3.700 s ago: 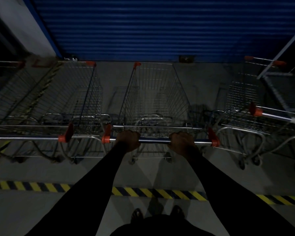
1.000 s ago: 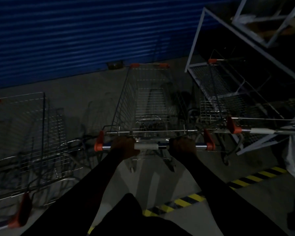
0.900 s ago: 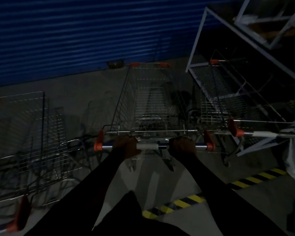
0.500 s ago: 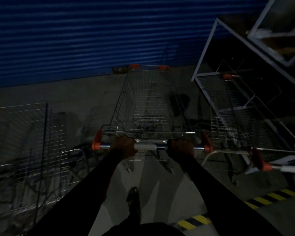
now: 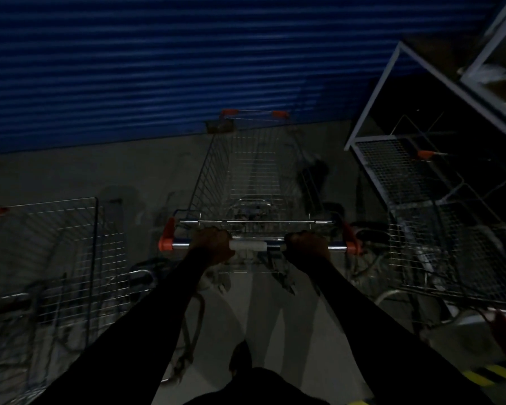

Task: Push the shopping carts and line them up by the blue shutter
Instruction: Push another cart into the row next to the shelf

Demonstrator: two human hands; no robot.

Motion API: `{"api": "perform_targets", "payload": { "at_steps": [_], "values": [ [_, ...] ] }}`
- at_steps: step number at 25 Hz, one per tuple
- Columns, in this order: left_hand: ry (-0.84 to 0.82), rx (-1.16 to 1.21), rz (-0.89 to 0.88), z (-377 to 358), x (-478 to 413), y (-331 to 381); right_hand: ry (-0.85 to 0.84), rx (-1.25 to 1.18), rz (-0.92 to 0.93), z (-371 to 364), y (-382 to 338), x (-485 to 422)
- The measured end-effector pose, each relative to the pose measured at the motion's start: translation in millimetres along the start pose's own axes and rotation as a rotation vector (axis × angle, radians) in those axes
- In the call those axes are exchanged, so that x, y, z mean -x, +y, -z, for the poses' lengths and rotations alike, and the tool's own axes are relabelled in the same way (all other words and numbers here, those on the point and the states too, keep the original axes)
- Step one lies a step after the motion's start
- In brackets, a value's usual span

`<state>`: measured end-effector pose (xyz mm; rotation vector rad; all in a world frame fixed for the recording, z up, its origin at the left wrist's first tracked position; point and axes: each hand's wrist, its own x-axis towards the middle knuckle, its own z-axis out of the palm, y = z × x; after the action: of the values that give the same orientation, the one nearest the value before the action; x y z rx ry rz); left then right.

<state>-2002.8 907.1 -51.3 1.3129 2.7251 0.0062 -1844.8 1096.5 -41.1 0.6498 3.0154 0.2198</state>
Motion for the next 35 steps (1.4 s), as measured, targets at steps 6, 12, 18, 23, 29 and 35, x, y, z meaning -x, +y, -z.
{"api": "perform_targets", "payload": {
  "at_steps": [6,12,18,23,29,35],
  "values": [
    [-0.089,-0.008,0.072,9.7,0.9,0.5,-0.008,0.034,-0.01,-1.3,-6.1,-3.4],
    [-0.087,-0.068,0.036,2.1,34.2,10.3,0.146,-0.052,0.12,-14.0,2.2,29.0],
    [-0.101,-0.049,0.079,-2.6,94.5,57.2,0.383,0.023,0.213,-34.4,18.2,81.5],
    [-0.064,-0.009,0.083,-2.8,159.9,91.0,0.562,-0.039,0.283,-35.9,23.0,135.3],
    [-0.099,-0.11,0.153,-4.5,227.5,114.5,0.606,-0.133,0.281,-36.6,6.0,194.5],
    [-0.142,-0.02,0.199,-17.0,281.3,126.6,0.521,-0.156,0.312,-31.1,-4.1,246.2]
  ]
}}
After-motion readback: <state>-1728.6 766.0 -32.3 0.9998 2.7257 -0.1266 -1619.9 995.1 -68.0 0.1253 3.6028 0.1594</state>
